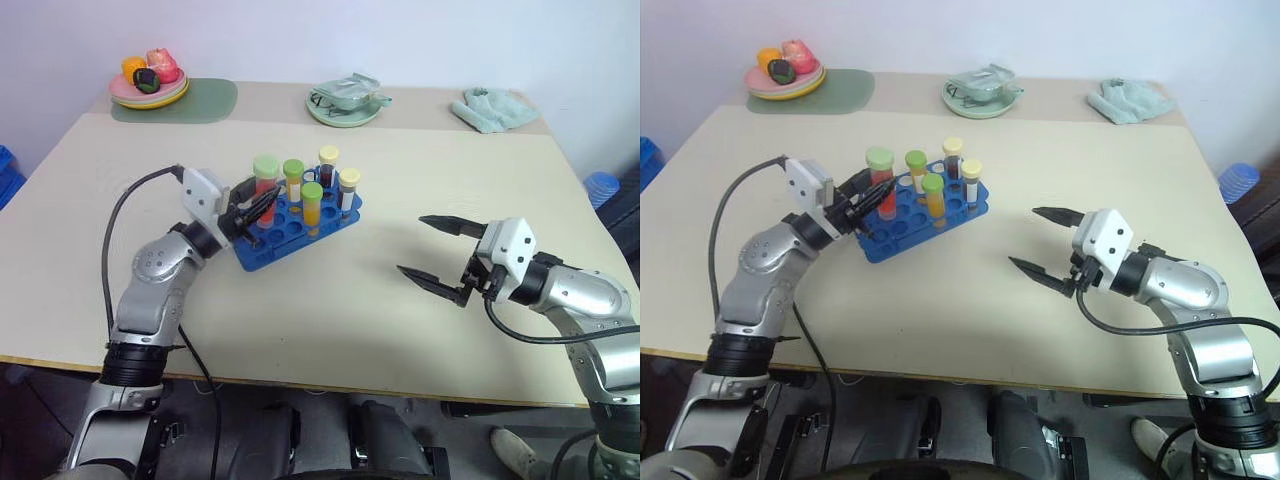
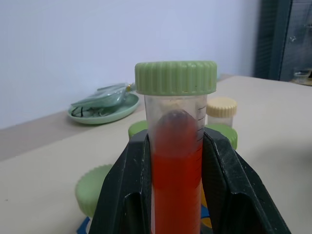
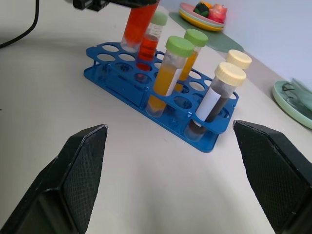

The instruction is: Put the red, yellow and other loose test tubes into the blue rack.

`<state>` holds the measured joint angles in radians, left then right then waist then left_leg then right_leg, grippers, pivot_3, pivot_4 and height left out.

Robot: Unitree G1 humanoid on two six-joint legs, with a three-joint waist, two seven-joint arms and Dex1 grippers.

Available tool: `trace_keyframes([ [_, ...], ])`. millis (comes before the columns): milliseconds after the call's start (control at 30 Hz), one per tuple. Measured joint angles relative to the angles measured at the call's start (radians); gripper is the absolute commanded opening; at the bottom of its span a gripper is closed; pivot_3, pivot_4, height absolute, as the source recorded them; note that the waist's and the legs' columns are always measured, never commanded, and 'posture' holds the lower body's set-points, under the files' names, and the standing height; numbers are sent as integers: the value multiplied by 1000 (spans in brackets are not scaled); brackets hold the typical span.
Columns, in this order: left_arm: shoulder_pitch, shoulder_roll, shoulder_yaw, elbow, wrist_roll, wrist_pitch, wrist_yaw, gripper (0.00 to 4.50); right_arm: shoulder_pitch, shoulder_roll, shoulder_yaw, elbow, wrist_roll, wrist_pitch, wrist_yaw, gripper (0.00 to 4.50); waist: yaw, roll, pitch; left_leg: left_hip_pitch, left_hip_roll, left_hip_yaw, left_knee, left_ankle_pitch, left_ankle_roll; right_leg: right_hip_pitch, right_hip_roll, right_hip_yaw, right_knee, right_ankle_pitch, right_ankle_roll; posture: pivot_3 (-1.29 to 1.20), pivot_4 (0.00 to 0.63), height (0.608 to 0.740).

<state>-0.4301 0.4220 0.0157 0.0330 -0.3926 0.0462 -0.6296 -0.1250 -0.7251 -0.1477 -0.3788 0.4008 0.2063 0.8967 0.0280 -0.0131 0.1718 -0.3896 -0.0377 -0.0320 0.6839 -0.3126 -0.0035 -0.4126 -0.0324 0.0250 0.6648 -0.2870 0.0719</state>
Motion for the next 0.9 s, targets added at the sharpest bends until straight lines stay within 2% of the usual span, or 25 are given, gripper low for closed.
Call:
trace_keyframes([
  [300, -1, -65, -19, 103, 62, -111, -62, 802, 4, -1, -6, -23, 7, 28, -16, 4230, 2, 0, 0, 0, 0, 0, 0, 0, 0, 0, 0, 0, 0, 0, 0, 0, 150, 740],
  [900, 31, -68, -18, 117, 83, -173, -125, 802, 90, -7, -58, -62, 35, 35, -17, 4230, 2, 0, -1, 11, 0, 0, 0, 0, 1, 10, 0, 0, 0, 0, 0, 0, 150, 740],
])
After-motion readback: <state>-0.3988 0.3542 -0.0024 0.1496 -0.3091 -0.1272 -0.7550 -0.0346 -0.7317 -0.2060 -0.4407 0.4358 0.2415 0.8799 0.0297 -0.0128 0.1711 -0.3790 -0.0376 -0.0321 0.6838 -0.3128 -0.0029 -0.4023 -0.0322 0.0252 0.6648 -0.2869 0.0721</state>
